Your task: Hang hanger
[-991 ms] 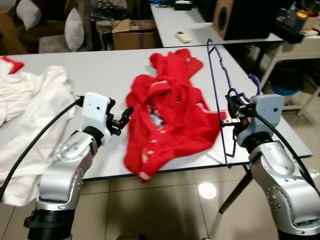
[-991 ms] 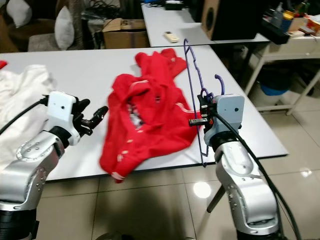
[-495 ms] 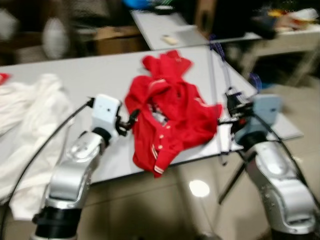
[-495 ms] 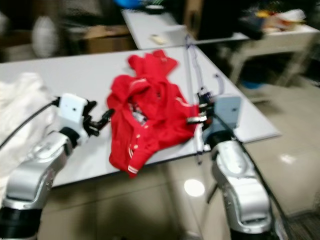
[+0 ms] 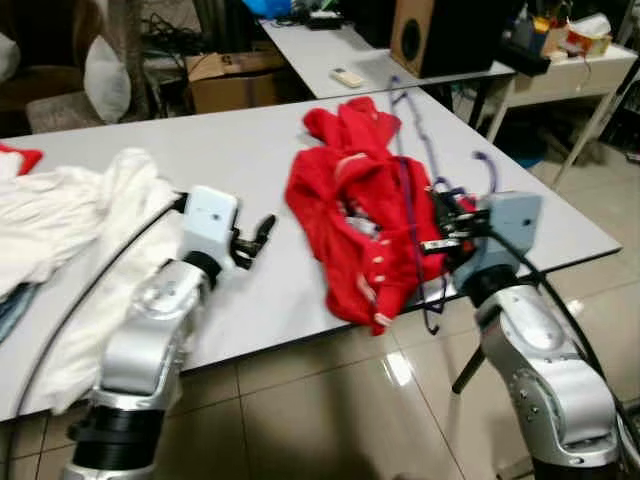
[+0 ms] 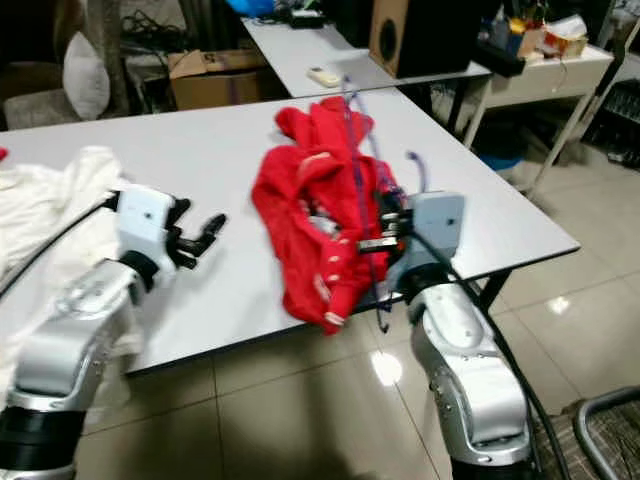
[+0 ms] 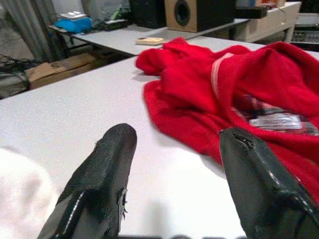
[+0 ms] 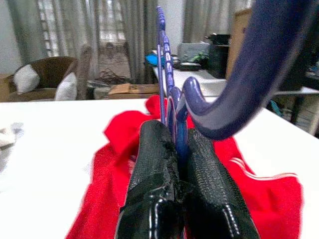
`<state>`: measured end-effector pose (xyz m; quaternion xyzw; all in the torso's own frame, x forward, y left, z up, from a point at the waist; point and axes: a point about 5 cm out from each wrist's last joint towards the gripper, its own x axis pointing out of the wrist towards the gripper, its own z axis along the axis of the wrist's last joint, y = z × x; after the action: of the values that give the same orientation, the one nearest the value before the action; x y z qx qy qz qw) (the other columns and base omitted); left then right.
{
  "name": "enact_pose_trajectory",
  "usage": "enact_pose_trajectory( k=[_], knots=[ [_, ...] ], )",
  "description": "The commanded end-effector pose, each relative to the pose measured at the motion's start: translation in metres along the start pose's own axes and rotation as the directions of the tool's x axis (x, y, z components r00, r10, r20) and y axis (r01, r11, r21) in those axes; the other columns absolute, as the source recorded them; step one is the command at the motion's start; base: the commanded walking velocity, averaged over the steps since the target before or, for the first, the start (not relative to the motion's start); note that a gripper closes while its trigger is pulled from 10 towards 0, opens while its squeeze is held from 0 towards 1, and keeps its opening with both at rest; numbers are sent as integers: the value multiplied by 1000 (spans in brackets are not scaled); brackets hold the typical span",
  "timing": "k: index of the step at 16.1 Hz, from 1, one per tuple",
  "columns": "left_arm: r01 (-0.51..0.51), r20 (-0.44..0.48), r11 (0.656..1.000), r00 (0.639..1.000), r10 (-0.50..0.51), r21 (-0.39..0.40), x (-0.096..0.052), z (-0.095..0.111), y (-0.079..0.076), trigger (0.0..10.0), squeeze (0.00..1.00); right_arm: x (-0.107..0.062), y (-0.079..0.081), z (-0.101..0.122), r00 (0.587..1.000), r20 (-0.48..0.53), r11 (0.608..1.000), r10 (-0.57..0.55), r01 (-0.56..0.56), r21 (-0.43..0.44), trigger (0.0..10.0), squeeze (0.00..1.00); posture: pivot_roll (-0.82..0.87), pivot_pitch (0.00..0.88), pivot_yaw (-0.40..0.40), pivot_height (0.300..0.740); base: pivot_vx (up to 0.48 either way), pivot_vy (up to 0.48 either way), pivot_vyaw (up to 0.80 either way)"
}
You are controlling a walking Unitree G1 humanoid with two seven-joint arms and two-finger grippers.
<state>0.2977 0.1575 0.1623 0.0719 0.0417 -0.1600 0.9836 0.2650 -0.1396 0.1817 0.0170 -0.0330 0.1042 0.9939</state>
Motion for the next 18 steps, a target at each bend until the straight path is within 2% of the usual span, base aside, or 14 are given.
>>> enact_pose_trajectory(
  k=[1,9,12,14,15,16,17,18],
  knots=[
    [11,10,1000,1000,-11,4,1,2,-5,10000,212,0,-4,2,1000,0,1000,-10,10,-16,10000,0,-94,0,36,740,0,379,0],
    [28,9,1000,1000,-28,8,1,1,-5,10000,212,-2,-2,-8,999,-38,1000,7,-8,-21,10000,0,-93,0,44,740,0,383,0],
    [44,12,997,999,-44,61,-2,-1,-4,10000,239,-7,-5,-15,998,-63,1000,-8,6,-26,10000,0,-94,0,52,740,0,-320,0],
    [58,9,996,998,-59,74,-4,-2,-4,10000,224,-9,-6,-18,997,-73,1000,-10,9,-25,10000,0,-91,0,53,740,0,-480,0],
    [103,2,993,995,-103,64,-6,-5,-5,10000,235,-12,-6,-22,996,-88,999,-6,3,-32,10000,0,-91,0,53,740,0,0,0],
    [160,-28,980,987,-158,114,-7,-10,-6,10000,286,-15,-6,-26,994,-106,999,4,-8,-46,10000,0,-87,0,50,740,0,0,0],
    [206,-48,966,978,-201,154,-8,-13,-6,10000,576,-16,-5,-28,993,-117,998,9,-15,-55,10000,0,-89,0,53,740,0,0,0],
    [243,-73,955,970,-234,170,-10,-16,-4,10000,1000,-17,-6,-29,992,-125,998,11,-19,-64,10000,0,-89,0,52,740,0,0,0]
  ],
)
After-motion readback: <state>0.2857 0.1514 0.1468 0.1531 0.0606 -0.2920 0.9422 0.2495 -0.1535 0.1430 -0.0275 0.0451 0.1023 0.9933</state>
